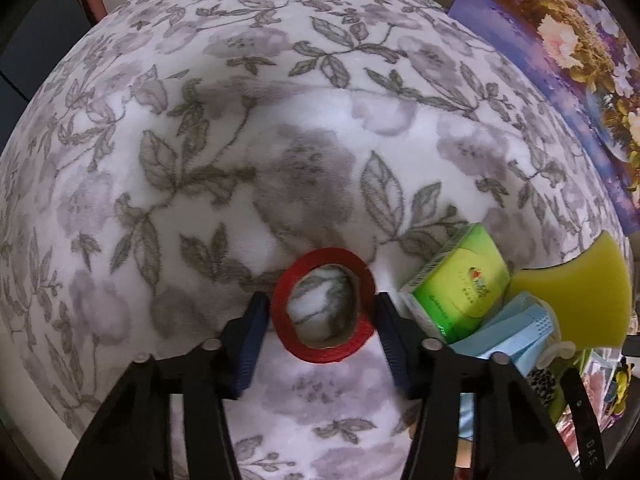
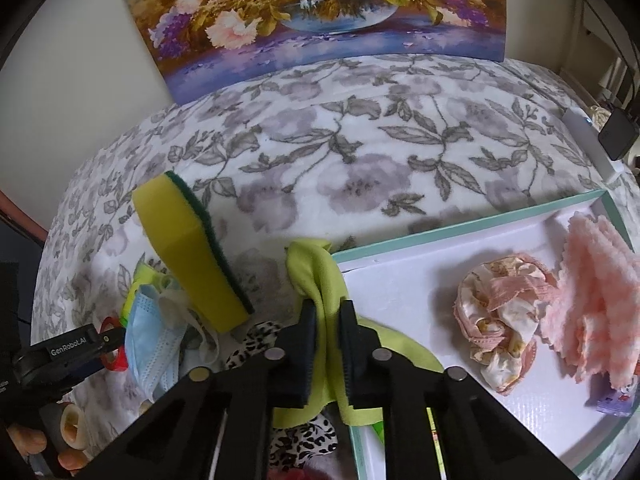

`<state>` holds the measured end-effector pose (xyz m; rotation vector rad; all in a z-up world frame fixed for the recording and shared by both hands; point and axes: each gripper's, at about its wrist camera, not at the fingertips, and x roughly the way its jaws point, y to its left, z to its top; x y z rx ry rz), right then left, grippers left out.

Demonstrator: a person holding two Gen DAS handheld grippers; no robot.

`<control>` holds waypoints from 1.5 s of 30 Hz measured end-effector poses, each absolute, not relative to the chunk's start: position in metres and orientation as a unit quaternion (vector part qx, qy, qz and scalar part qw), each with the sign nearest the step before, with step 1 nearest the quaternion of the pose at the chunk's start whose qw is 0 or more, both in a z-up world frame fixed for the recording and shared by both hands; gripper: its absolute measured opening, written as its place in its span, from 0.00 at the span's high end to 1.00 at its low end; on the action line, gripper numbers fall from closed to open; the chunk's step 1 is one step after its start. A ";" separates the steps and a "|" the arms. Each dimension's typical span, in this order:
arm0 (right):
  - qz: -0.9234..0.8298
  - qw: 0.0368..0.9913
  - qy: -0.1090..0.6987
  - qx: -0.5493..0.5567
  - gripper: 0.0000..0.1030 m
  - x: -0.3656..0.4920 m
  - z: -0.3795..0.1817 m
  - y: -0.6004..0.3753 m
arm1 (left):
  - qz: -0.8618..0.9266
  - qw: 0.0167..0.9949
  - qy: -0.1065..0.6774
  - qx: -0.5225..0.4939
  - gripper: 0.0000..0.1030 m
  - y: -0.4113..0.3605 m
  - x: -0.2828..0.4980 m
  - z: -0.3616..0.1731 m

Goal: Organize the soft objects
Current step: 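Grasp the red tape roll with left tool while right tool grasps lime green cloth, then lift the tape roll with left tool while right tool lifts the green cloth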

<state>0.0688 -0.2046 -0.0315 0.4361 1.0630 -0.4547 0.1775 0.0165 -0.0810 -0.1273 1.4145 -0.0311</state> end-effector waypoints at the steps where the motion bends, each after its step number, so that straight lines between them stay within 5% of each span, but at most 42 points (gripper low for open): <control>1: -0.213 0.815 0.497 0.205 0.91 0.068 -0.031 -0.205 | -0.019 0.758 0.648 -0.062 0.48 0.015 0.177 -0.081; 23: -0.202 0.856 0.432 0.197 0.93 0.054 0.045 -0.195 | -0.034 0.806 0.583 -0.095 0.50 0.036 0.174 -0.001; 45: -0.263 0.824 0.453 0.215 0.93 -0.026 0.042 -0.252 | -0.120 0.838 0.532 -0.033 0.50 -0.038 0.110 0.059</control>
